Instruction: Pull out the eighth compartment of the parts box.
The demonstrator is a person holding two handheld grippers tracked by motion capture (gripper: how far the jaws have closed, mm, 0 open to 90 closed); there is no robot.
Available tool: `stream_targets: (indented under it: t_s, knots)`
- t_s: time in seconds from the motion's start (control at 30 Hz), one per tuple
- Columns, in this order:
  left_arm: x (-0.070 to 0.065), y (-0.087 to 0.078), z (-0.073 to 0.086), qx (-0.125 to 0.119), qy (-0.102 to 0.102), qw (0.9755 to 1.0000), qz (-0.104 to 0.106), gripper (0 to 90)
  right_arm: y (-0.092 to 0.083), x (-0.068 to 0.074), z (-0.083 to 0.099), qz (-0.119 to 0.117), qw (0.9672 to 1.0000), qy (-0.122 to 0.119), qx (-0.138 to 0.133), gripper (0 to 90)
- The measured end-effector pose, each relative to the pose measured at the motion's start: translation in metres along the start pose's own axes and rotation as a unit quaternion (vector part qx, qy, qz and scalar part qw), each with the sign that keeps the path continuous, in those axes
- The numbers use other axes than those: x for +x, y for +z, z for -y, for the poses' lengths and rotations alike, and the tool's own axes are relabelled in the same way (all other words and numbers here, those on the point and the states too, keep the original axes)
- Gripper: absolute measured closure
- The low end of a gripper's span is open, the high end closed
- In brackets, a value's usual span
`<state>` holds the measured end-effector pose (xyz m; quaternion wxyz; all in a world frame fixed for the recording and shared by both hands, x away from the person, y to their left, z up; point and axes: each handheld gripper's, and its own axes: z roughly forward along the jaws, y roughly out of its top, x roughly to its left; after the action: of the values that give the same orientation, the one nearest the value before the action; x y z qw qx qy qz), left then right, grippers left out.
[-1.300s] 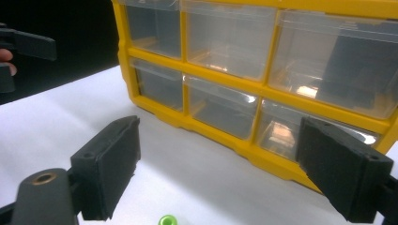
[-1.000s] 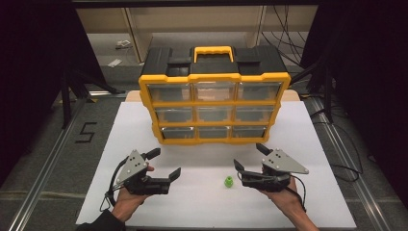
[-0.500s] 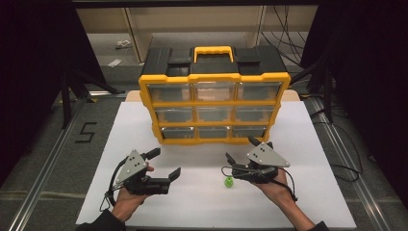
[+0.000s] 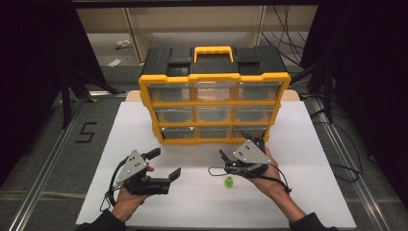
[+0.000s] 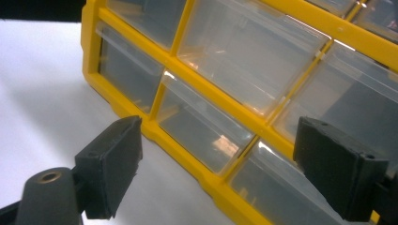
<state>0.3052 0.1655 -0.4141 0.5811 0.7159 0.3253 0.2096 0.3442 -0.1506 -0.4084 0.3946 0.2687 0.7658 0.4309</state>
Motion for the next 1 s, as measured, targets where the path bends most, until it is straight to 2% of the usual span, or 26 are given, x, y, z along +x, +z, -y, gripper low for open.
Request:
stream_targets:
  t_s: [0.1,0.27,0.77,1.0]
  knots:
    - [0.000,0.000,0.000,-0.001,0.001,1.0000,0.001,6.5,0.007,0.003,0.000,0.007,0.9997,-0.025,0.004,17.1]
    - [0.001,-0.001,-0.001,-0.002,-0.002,1.0000,-0.001,6.5,0.019,0.005,0.000,0.014,0.9989,-0.044,0.011,17.3]
    - [0.001,-0.001,-0.001,-0.004,0.000,1.0000,0.000,6.6,0.034,0.003,0.000,0.018,0.9984,-0.050,0.023,17.5]
    - [0.000,-0.001,-0.001,-0.003,0.000,1.0000,0.001,6.7,0.044,0.005,-0.001,0.021,0.9976,-0.060,0.028,17.7]
